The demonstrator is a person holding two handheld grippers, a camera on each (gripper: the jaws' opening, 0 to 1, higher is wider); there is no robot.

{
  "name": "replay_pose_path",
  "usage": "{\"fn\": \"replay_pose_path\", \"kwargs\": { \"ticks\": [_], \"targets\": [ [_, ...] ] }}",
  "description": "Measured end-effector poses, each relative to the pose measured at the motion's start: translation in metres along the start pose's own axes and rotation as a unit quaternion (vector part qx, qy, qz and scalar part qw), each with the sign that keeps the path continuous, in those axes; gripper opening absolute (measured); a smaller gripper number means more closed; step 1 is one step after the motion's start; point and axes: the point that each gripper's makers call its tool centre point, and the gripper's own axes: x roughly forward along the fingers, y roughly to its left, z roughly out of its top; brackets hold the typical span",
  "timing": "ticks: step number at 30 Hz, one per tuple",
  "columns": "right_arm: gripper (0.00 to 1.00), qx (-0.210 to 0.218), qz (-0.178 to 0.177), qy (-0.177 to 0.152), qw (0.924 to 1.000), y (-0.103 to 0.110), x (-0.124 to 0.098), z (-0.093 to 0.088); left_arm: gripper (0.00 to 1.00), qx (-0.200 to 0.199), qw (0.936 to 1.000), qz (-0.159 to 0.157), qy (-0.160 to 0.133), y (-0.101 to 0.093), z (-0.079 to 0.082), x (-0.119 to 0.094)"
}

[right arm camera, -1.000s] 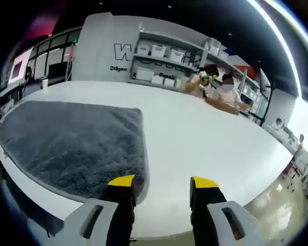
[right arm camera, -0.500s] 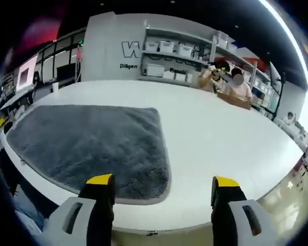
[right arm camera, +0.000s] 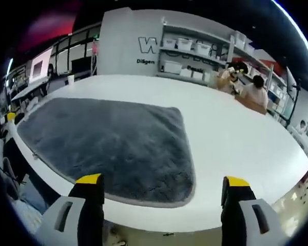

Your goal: Open the folded towel by lifting each exposed corner and separating the folded layers until the towel lies flat within the target outline without major curled edges

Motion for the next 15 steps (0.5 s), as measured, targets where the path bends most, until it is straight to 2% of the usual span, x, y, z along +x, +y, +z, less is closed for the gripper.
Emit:
{"fn": "replay_pose_path", "kwargs": {
  "ticks": [3, 5, 7, 10, 15],
  "targets": [
    [0.99, -0.003, 0.008, -0.004, 1.0, 0.009, 0.001, 0.006, 0.99, 0.004, 1.0, -0.003, 0.0, -0.005, 0.002, 0.001],
    [0.99, -0.012, 0.023, -0.011, 0.9996, 0.019, 0.003, 0.012, 0.99, 0.007, 0.9999, -0.011, 0.004, -0.012, 0.003, 0.003],
    [0.99, -0.023, 0.054, -0.014, 0.9982, 0.035, 0.005, 0.017, 0.99, 0.008, 0.9996, -0.026, 0.005, -0.021, 0.005, 0.007],
    [0.99, -0.028, 0.066, -0.018, 0.9973, 0.048, 0.007, 0.027, 0.99, 0.012, 0.9991, -0.04, 0.009, -0.032, 0.008, 0.012],
    [0.99, -0.034, 0.111, -0.049, 0.9921, 0.082, 0.003, 0.054, 0.99, 0.016, 0.9972, -0.073, -0.002, -0.061, 0.022, 0.017]
  ]
}}
